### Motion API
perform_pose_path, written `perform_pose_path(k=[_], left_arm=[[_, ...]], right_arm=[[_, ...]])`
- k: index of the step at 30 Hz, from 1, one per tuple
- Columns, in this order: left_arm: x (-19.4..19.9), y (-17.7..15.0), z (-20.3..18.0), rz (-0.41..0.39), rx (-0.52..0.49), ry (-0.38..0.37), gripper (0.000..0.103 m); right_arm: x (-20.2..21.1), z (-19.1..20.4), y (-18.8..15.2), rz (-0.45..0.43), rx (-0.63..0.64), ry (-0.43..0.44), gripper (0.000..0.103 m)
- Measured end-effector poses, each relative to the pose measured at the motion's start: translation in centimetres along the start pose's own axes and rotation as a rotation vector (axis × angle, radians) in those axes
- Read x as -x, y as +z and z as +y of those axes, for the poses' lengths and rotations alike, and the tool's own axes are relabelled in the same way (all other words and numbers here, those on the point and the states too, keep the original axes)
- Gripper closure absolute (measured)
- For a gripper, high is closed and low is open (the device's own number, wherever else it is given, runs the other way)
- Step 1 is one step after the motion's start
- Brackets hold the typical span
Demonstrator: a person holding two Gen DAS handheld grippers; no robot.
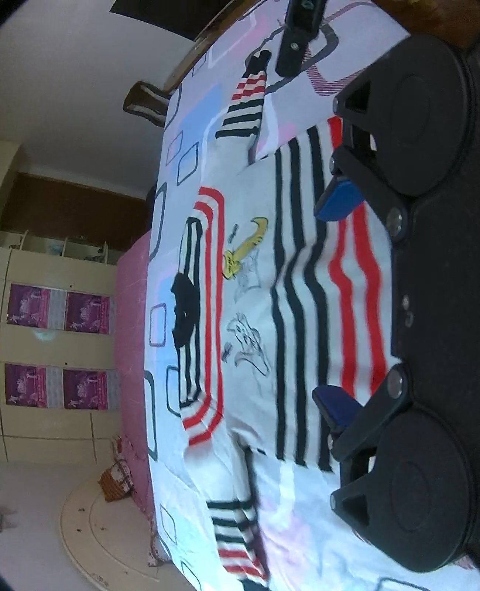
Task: Fold small clothes
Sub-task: 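Grasp the black cuff of the sleeve nearest the right tool, then fold the held sleeve across the sweater body with the right tool, then release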
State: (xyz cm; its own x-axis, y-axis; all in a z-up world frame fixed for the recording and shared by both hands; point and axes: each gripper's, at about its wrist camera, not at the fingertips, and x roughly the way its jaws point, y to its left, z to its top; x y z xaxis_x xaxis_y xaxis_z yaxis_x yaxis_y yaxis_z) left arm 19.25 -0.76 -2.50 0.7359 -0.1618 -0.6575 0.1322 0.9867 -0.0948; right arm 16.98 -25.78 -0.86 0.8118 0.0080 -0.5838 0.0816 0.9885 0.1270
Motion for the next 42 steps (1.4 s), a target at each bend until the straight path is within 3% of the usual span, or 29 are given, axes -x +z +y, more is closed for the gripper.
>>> perform_pose_path(k=[6, 14, 16, 24, 26, 27, 30, 36, 39, 42], left_arm=[[-4.1, 1.6, -1.8, 0.017, -0.001, -0.063, 0.019], [-9.7, 4.0, -4.6, 0.057, 0.021, -0.016, 0.017], [-11.3, 4.8, -5.4, 0.071, 0.015, -0.002, 0.016], [-16.4, 6.7, -9.1, 0.126, -0.001, 0.045, 0.016], [-17.1, 6.9, -9.9, 0.139, -0.010, 0.056, 0.016], [-17.4, 7.0, -10.1, 0.143, -0.012, 0.061, 0.015], [-18.1, 7.2, -10.5, 0.155, -0.007, 0.079, 0.015], [-17.9, 7.8, -8.8, 0.145, 0.087, 0.091, 0.015], [-17.2, 7.8, -7.2, 0.137, 0.101, 0.103, 0.016], [-16.6, 7.8, -5.1, 0.133, 0.103, 0.127, 0.016]], right_arm=[[-2.5, -4.8, 1.6, -0.032, -0.085, -0.078, 0.000], [-9.4, -14.2, 4.3, -0.026, -0.205, -0.177, 0.001], [-11.7, -17.0, 4.9, -0.008, -0.252, -0.185, 0.043], [-18.9, -26.8, 4.9, 0.047, -0.541, -0.152, 0.043], [-20.2, -28.4, 4.5, 0.068, -0.597, -0.147, 0.054], [-20.7, -29.0, 4.2, 0.077, -0.628, -0.135, 0.069], [-21.5, -30.2, 3.5, 0.085, -0.700, -0.116, 0.073], [-21.2, -30.2, 3.7, 0.062, -0.715, -0.132, 0.073], [-21.3, -30.0, 4.3, 0.062, -0.677, -0.178, 0.093], [-22.0, -28.9, 5.8, 0.059, -0.590, -0.209, 0.096]])
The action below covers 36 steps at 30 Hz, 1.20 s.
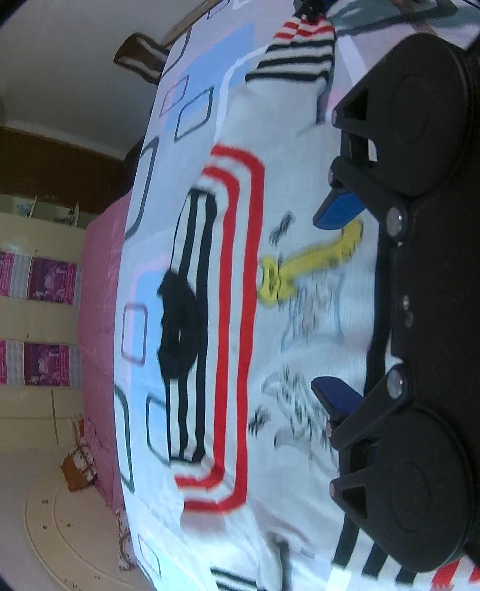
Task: Fold small clothes
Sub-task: 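Fold the held sleeve across the sweater body with the right tool, then release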
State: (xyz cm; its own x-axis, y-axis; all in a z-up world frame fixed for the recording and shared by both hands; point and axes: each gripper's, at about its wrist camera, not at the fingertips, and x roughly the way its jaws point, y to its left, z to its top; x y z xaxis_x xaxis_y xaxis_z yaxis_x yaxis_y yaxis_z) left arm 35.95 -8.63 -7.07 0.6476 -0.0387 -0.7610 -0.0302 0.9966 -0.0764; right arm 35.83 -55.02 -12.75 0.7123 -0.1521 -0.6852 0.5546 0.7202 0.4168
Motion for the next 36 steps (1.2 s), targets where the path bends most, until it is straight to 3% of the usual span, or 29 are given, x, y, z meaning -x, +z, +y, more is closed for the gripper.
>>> perform_pose_path(k=[4, 8, 13, 19, 21, 23, 25, 28, 33, 36], left_arm=[[-0.2, 0.0, 4.4, -0.004, 0.033, 0.051, 0.015], [-0.7, 0.3, 9.2, 0.001, 0.099, 0.043, 0.015], [-0.4, 0.6, 14.4, -0.012, 0.150, 0.038, 0.016], [-0.4, 0.1, 18.8, -0.011, 0.201, 0.038, 0.018], [-0.6, -0.2, 19.7, -0.007, 0.219, 0.033, 0.018], [-0.9, -0.3, 19.9, -0.003, 0.226, 0.005, 0.018], [-1.3, -0.2, 19.8, -0.004, 0.232, -0.022, 0.018], [-1.6, 0.2, 19.0, -0.023, 0.235, -0.065, 0.018], [-4.2, 1.1, 16.3, -0.004, 0.216, -0.155, 0.018], [-6.6, 1.9, 15.1, 0.017, 0.205, -0.181, 0.024]], right_arm=[[1.8, 7.1, -0.7, -0.058, 0.254, 0.119, 0.096], [4.1, 16.0, -4.6, -0.065, 0.480, 0.288, 0.096], [4.9, 25.9, -12.9, 0.006, 0.694, 0.447, 0.096], [4.9, 32.8, -24.2, 0.125, 0.983, 0.567, 0.096], [4.0, 33.6, -27.1, 0.184, 1.044, 0.565, 0.096], [3.9, 33.4, -28.6, 0.134, 1.077, 0.542, 0.096], [4.1, 32.7, -28.7, 0.135, 1.071, 0.559, 0.075], [4.9, 31.8, -27.8, 0.116, 1.074, 0.553, 0.056], [6.0, 29.3, -24.6, 0.074, 0.980, 0.553, 0.056], [6.7, 25.3, -22.0, 0.071, 0.910, 0.464, 0.056]])
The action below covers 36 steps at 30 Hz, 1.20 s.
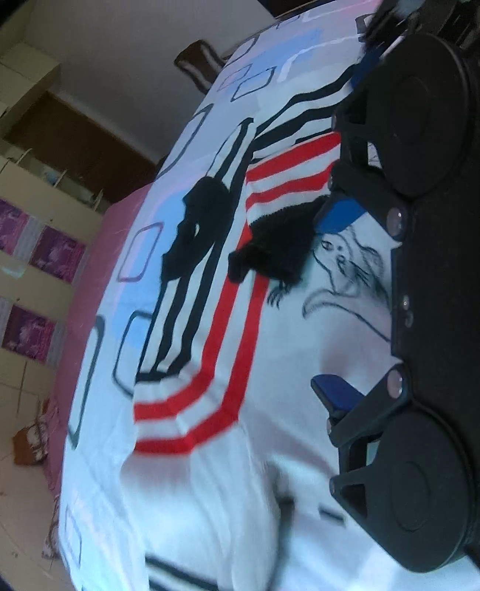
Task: Fold small clothes
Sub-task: 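Fold the held sleeve across the sweater body with the right tool, then release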
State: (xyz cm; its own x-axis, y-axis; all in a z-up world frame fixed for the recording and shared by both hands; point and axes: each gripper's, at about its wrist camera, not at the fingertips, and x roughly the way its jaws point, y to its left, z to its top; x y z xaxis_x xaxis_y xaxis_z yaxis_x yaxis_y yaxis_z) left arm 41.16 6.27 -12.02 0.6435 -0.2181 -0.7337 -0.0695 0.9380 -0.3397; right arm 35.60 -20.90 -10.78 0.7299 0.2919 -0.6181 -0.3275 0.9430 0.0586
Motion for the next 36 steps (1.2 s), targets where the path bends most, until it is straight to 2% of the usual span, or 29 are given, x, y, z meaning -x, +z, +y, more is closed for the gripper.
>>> perform_pose_path(k=[4, 6, 8, 9, 11, 12, 15, 17, 18, 21, 26, 30, 32, 35, 36], left_arm=[[-1.9, 1.3, -0.7, -0.019, 0.011, -0.065, 0.033], [-2.6, 1.7, -1.1, -0.029, 0.011, -0.088, 0.035], [-3.8, 2.1, -1.6, 0.000, 0.004, -0.111, 0.055], [-4.3, 2.2, -1.8, 0.015, -0.005, -0.116, 0.059], [-4.9, 2.4, -2.3, 0.031, -0.049, -0.108, 0.097], [-4.6, 2.6, -2.5, 0.017, -0.059, -0.100, 0.098], [-1.9, 3.0, -2.3, -0.096, -0.079, -0.091, 0.098], [-0.6, 2.8, -1.5, -0.146, -0.100, -0.054, 0.098], [-0.6, 2.7, -1.0, -0.143, -0.102, -0.036, 0.098], [-2.4, 2.1, 0.5, -0.060, -0.081, -0.014, 0.098], [-3.0, 1.6, 0.6, -0.062, -0.084, 0.005, 0.098], [-3.1, 1.3, 0.6, -0.061, -0.111, 0.008, 0.098], [-3.1, 1.1, 0.5, -0.061, -0.113, 0.009, 0.097], [-3.2, 1.3, 0.3, -0.062, -0.112, 0.020, 0.097], [-3.1, 1.3, 0.3, -0.062, -0.112, 0.022, 0.097]], right_arm=[[1.9, -5.6, -1.8, 0.038, -0.162, -0.147, 0.056], [1.8, -8.1, -2.2, 0.065, -0.248, -0.168, 0.056], [1.3, -9.8, -2.1, 0.066, -0.309, -0.158, 0.056], [0.9, -10.2, -2.1, 0.066, -0.324, -0.157, 0.056], [-0.1, -10.8, -1.9, 0.077, -0.337, -0.167, 0.056], [-0.5, -10.9, -1.8, 0.086, -0.335, -0.172, 0.067], [-0.6, -10.9, -2.0, 0.085, -0.320, -0.184, 0.073], [-0.7, -10.9, -2.1, 0.081, -0.328, -0.184, 0.079], [-0.7, -11.0, -2.3, 0.079, -0.335, -0.183, 0.079], [-1.0, -10.8, -2.2, 0.079, -0.320, -0.184, 0.080], [-0.9, -10.8, -1.8, 0.095, -0.291, -0.169, 0.080], [2.5, -10.6, -1.4, -0.018, -0.285, -0.139, 0.080], [2.8, -10.2, -0.7, -0.040, -0.290, -0.118, 0.080], [0.0, -8.0, 0.3, 0.024, -0.257, -0.059, 0.080], [-0.9, -7.2, 0.4, 0.056, -0.223, -0.087, 0.080]])
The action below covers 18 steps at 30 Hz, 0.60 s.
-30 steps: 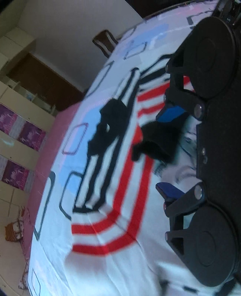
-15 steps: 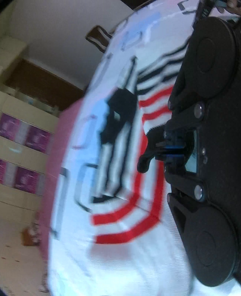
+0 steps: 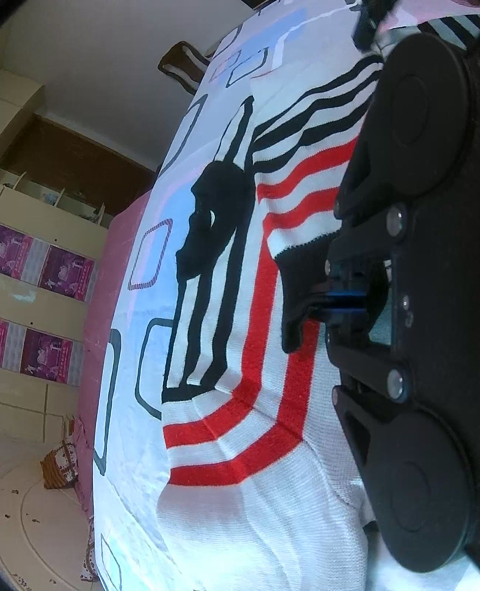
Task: Fold small clothes
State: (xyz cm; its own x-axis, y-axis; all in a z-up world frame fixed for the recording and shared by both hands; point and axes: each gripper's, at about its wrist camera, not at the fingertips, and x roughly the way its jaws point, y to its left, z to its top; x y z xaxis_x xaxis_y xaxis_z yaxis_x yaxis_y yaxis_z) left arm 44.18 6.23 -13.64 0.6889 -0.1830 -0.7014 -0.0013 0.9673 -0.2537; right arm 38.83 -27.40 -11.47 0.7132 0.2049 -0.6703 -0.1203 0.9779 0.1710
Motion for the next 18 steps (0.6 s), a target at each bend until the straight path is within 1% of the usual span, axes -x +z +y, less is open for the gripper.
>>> perform_pose_path(k=[1, 2, 3, 4, 5, 6, 7, 8, 9, 11, 12, 13, 15, 17, 18], left_arm=[[0.1, 0.0, 0.1, 0.001, 0.002, 0.002, 0.095], [0.1, 0.1, 0.2, 0.004, 0.000, 0.011, 0.091], [0.2, 0.1, 0.3, 0.005, -0.011, 0.019, 0.087], [0.3, 0.1, 0.3, 0.005, -0.027, 0.040, 0.078], [0.8, 0.2, 0.3, -0.003, -0.036, 0.073, 0.071], [1.6, 0.1, 0.3, -0.031, -0.042, 0.110, 0.069], [2.6, 0.1, 0.1, -0.075, -0.053, 0.139, 0.071], [3.3, 0.2, -0.5, -0.113, -0.071, 0.150, 0.071], [3.6, 0.4, -1.6, -0.128, -0.097, 0.127, 0.071], [2.9, 0.9, -4.5, -0.121, -0.167, 0.066, 0.071], [2.1, 1.0, -6.0, -0.102, -0.201, 0.035, 0.070], [0.8, 1.2, -7.5, -0.056, -0.221, -0.003, 0.067], [-1.4, 1.3, -9.1, -0.004, -0.231, -0.051, 0.067], [-3.2, 1.6, -9.6, 0.012, -0.229, -0.040, 0.067], [-3.7, 1.9, -9.2, 0.010, -0.217, -0.035, 0.067]], right_arm=[[-0.9, 0.0, -0.2, 0.030, 0.006, -0.057, 0.085], [-1.2, -0.9, -0.5, 0.037, -0.040, -0.066, 0.088], [-1.0, -1.9, -0.4, 0.036, -0.088, -0.042, 0.091], [-0.8, -2.1, -0.1, 0.044, -0.091, -0.028, 0.091], [-0.7, -2.0, 0.2, 0.044, -0.068, -0.019, 0.090], [-0.4, -1.7, 0.5, 0.030, -0.051, -0.009, 0.090], [-0.2, -1.5, 0.9, 0.012, -0.044, 0.005, 0.090], [-0.1, -1.2, 1.3, 0.002, -0.043, 0.024, 0.090], [-0.4, -0.8, 1.8, 0.003, -0.034, 0.039, 0.090], [-1.9, 0.7, 2.6, 0.015, -0.001, 0.068, 0.090], [-2.5, 1.4, 2.8, 0.021, 0.009, 0.081, 0.090], [-3.4, 2.0, 2.9, 0.030, 0.018, 0.097, 0.090], [-4.9, 3.3, 3.1, 0.055, 0.036, 0.122, 0.090], [-5.9, 4.0, 3.7, 0.052, 0.066, 0.143, 0.090], [-6.5, 4.0, 4.2, 0.052, 0.086, 0.141, 0.090]])
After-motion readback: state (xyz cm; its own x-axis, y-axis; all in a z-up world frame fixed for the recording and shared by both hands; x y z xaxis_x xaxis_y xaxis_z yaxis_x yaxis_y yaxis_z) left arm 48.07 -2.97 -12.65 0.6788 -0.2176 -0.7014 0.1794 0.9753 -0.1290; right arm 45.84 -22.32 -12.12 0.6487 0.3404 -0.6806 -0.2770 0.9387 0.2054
